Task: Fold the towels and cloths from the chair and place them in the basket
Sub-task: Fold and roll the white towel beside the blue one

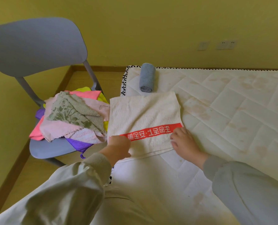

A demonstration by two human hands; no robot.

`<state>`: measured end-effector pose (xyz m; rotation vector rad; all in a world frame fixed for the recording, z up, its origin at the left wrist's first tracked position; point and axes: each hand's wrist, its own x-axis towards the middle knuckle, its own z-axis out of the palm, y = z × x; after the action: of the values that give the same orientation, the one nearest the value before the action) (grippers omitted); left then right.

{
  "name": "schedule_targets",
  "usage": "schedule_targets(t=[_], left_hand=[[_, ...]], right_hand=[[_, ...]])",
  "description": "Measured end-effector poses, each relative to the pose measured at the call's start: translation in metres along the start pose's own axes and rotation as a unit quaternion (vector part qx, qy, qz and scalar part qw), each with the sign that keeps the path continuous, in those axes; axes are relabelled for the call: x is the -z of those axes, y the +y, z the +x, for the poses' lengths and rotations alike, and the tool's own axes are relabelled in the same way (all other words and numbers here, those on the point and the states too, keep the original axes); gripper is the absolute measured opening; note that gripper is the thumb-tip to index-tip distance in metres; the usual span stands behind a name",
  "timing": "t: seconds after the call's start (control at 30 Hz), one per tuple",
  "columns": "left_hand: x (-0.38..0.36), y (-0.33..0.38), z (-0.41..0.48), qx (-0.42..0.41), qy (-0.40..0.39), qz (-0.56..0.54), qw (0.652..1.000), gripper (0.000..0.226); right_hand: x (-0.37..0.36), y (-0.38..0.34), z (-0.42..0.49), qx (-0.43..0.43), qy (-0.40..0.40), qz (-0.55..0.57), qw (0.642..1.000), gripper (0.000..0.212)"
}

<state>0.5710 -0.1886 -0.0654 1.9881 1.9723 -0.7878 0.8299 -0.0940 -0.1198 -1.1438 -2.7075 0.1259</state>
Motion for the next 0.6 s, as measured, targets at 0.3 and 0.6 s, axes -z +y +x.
schedule_targets(t=[0.3, 0.6], left_hand=[[-0.019, 0.027, 0.008, -0.129, 0.087, -0.013, 0.988, 0.017], [-0.022, 0.018, 0.003, -0.256, 0.114, 0.034, 0.959, 0.007]], right_hand=[[-0.005, -0.021, 0.006, 0.104, -0.152, -0.004, 0.983, 0.022], [0.002, -0.018, 0.013, 0.106, -0.193, 0.003, 0.975, 0.027]])
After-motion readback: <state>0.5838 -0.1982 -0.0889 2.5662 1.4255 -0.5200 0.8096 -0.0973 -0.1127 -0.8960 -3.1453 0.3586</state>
